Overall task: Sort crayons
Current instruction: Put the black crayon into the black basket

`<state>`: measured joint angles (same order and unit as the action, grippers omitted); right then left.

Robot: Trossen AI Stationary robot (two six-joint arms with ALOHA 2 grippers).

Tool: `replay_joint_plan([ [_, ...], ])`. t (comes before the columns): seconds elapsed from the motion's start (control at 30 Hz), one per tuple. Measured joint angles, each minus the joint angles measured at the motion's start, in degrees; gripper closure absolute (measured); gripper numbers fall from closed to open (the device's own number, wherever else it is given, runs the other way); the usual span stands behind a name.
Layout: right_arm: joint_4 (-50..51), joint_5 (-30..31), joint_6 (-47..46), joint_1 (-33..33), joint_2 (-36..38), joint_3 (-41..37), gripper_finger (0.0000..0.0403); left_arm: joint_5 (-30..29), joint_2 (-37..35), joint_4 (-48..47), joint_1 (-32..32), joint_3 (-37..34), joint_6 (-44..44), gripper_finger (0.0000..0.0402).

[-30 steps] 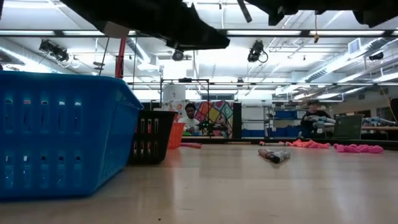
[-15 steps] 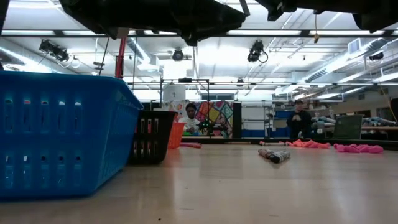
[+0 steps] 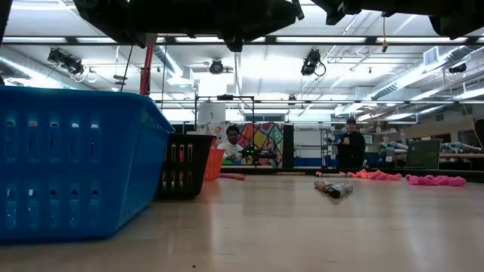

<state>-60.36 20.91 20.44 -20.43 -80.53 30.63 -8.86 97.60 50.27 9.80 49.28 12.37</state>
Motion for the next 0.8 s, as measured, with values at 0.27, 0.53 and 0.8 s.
replay_joint_plan([
  [0.27,0.04,0.00,-0.30,0.01,0.00,0.00,0.0374,1.68,0.00,1.83,-0.77,0.00,-1.19,0.0260],
  [0.53,1.85,-1.29,-3.35,1.87,0.00,0.00,0.0374,2.89,0.00,1.81,-1.03,0.00,-1.23,0.0260],
  [0.8,2.06,-3.76,-4.29,2.33,0.00,0.00,0.0374,3.53,0.05,1.79,-1.25,0.00,-1.24,0.0260],
])
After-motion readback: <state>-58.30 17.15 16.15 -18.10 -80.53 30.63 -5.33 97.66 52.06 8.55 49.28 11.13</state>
